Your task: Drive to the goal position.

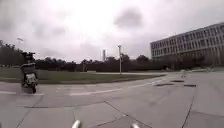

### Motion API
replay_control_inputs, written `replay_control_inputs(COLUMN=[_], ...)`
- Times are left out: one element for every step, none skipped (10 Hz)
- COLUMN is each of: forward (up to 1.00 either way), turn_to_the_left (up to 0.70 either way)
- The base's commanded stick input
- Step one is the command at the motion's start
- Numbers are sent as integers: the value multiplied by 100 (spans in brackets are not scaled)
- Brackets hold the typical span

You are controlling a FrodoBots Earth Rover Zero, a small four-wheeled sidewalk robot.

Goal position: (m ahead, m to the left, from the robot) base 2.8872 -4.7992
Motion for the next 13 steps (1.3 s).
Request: replay_control_inputs(forward=[70,70,70,70,70,70,70,70,70,70,70,70,70], turn_to_the_left=[-35,-31,-17,0,0,0,0,0,0,0,0,0,-3])
